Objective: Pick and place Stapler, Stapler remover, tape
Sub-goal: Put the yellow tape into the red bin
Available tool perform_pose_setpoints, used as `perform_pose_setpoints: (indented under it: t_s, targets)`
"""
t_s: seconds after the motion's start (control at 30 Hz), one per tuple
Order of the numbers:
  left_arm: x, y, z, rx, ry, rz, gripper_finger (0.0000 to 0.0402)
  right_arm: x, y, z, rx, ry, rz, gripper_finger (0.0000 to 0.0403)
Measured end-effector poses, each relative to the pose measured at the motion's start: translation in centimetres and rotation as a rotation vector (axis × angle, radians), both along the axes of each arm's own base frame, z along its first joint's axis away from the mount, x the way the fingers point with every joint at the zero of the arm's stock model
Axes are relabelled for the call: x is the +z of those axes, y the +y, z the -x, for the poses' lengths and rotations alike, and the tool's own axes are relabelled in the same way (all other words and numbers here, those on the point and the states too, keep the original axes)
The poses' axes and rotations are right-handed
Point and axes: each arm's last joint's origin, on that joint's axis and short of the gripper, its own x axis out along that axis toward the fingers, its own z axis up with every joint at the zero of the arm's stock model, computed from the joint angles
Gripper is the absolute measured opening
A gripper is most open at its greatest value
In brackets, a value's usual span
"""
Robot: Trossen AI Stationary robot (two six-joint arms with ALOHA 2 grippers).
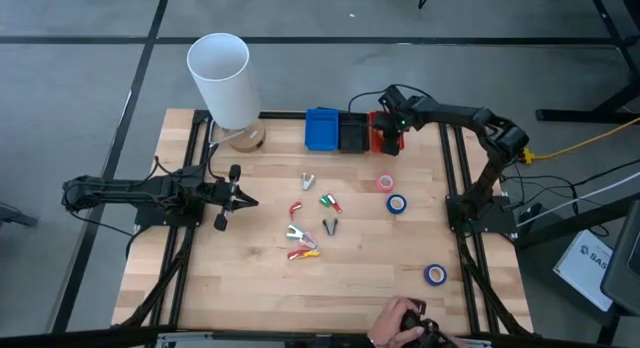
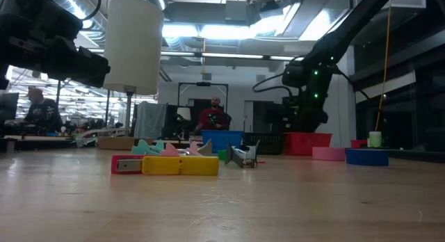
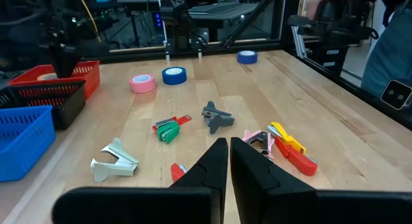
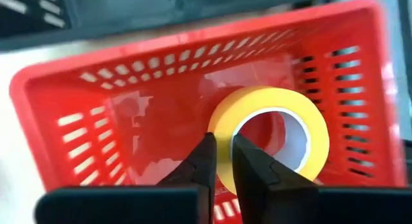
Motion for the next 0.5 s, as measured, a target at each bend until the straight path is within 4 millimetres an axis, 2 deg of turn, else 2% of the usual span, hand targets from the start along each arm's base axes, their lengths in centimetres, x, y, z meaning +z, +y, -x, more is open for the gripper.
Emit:
perform_pose_setpoints:
  t_s: [0.2,0.5]
  targets:
    - [0.0,0.0,0.0,0.0,0.0,0.0,0.0016,0.3,-0.8,0.3,-0.01,-0.045,-0.013,0.0024]
    - [0.0,0.0,0.0,0.0,0.0,0.0,0.0016,0.2,-1.4,0.4,-0.024,-0.063,0.002,0.0087]
